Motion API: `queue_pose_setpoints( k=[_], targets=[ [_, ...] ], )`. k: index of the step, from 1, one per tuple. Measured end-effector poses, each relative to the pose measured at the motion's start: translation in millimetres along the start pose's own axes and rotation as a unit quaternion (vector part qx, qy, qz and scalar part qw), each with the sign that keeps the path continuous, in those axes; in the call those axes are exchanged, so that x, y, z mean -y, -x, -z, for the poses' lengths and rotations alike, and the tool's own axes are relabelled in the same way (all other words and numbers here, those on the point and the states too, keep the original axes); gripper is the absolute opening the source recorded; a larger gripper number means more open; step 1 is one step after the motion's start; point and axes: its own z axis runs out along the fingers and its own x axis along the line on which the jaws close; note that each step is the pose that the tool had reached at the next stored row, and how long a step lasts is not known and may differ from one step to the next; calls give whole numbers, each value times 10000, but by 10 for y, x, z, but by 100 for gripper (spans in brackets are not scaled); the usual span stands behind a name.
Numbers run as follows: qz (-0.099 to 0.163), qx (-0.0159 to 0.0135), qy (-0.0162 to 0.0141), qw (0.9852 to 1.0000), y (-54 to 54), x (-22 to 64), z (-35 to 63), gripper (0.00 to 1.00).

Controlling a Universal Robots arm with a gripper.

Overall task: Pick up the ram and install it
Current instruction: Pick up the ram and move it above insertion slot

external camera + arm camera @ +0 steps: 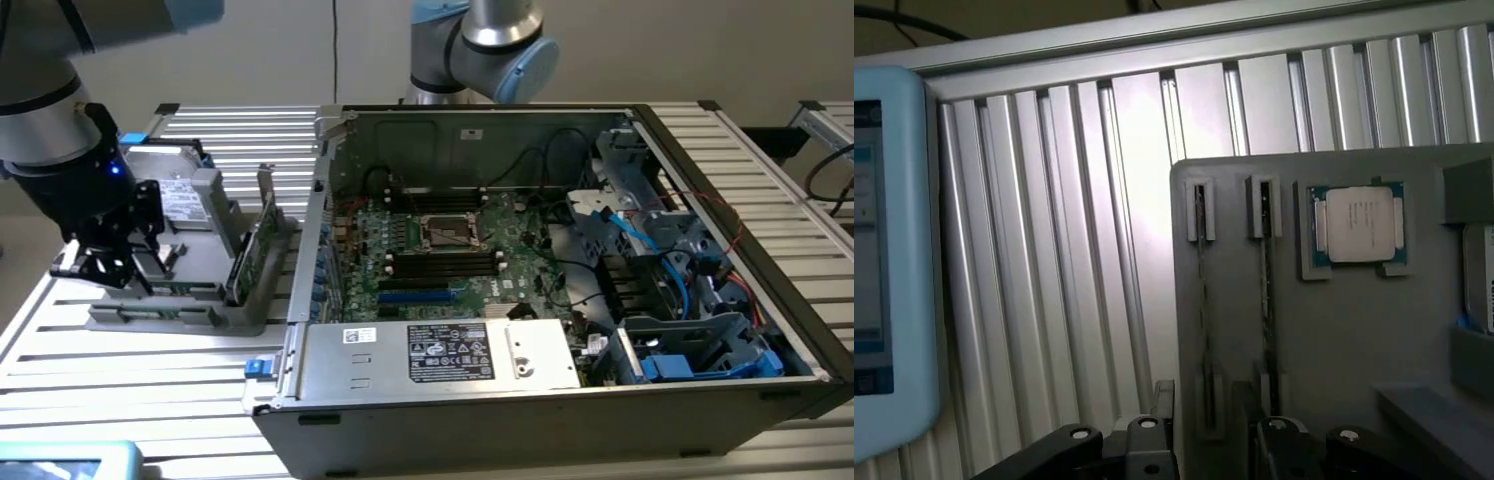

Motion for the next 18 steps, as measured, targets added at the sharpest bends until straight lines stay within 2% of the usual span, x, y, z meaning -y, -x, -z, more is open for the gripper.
queue_pose_setpoints(
  k=[11,18],
  targets=[
    [0,0,-2,10000,6,-8,-195,36],
    [76,1,-4,10000,3,-56,-278,36]
  ],
)
